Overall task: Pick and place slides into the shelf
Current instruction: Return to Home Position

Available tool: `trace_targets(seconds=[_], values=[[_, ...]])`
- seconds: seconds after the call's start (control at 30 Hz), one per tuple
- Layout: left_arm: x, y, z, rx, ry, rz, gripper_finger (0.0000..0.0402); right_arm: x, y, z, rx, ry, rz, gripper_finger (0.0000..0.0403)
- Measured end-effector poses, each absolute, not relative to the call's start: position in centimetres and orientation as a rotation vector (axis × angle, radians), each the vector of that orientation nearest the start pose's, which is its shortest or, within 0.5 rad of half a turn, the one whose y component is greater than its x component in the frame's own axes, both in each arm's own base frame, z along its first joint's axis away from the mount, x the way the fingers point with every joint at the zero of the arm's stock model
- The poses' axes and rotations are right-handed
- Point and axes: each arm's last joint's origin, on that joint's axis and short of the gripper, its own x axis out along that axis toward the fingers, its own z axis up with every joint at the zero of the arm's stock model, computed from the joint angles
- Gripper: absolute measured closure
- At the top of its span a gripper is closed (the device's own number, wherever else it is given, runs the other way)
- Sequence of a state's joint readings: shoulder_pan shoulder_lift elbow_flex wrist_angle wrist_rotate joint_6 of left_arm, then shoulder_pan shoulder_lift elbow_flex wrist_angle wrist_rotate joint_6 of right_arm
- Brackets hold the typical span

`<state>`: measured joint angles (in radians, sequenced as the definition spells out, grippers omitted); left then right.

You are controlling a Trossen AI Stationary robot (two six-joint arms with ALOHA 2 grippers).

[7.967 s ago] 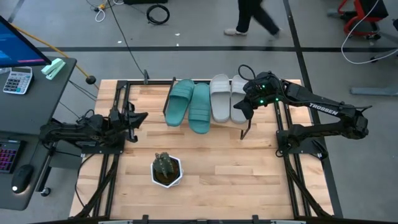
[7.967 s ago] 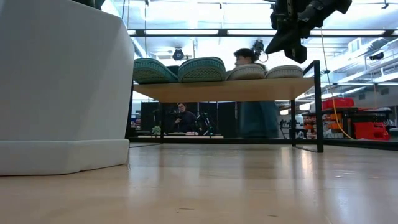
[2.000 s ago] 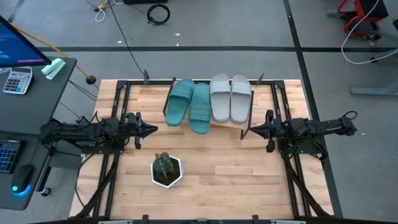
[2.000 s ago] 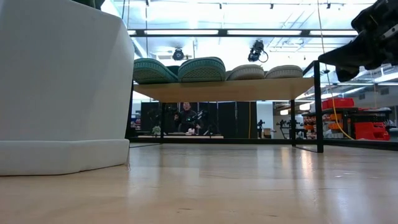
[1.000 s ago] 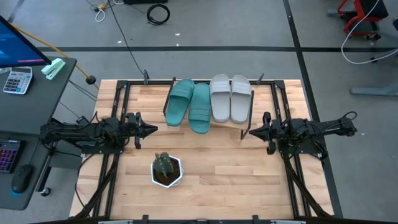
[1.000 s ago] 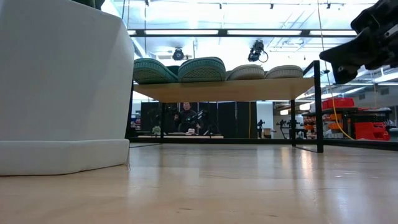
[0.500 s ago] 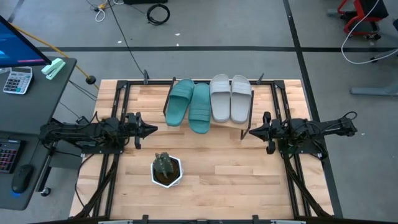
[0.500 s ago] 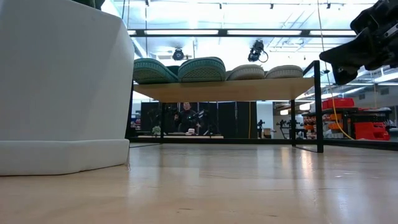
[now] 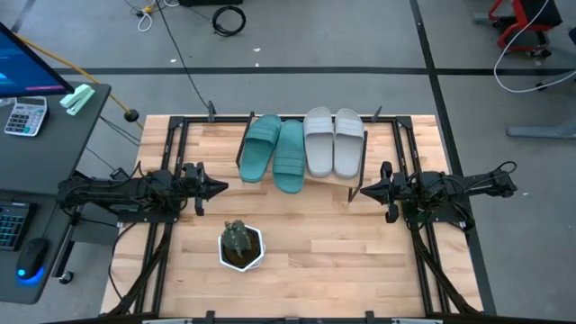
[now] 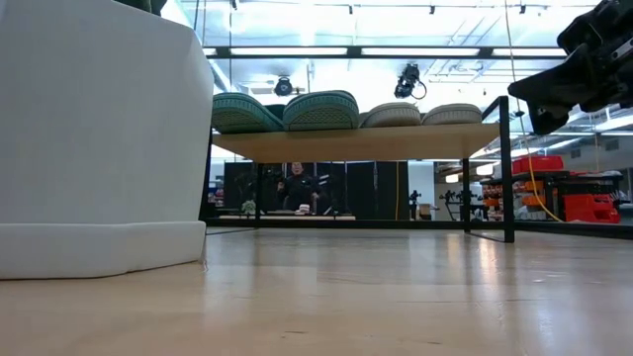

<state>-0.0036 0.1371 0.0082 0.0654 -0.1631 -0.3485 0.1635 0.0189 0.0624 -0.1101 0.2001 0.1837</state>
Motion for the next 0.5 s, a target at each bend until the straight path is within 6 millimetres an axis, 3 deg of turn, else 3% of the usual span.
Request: trace_targets(seconds=[0.5], values=[[10.53, 0.43, 16.15, -0.342, 0.035, 0.169, 0.0364, 9.38, 0.96, 17.26, 0.171, 0.063, -0.043, 0.0385]])
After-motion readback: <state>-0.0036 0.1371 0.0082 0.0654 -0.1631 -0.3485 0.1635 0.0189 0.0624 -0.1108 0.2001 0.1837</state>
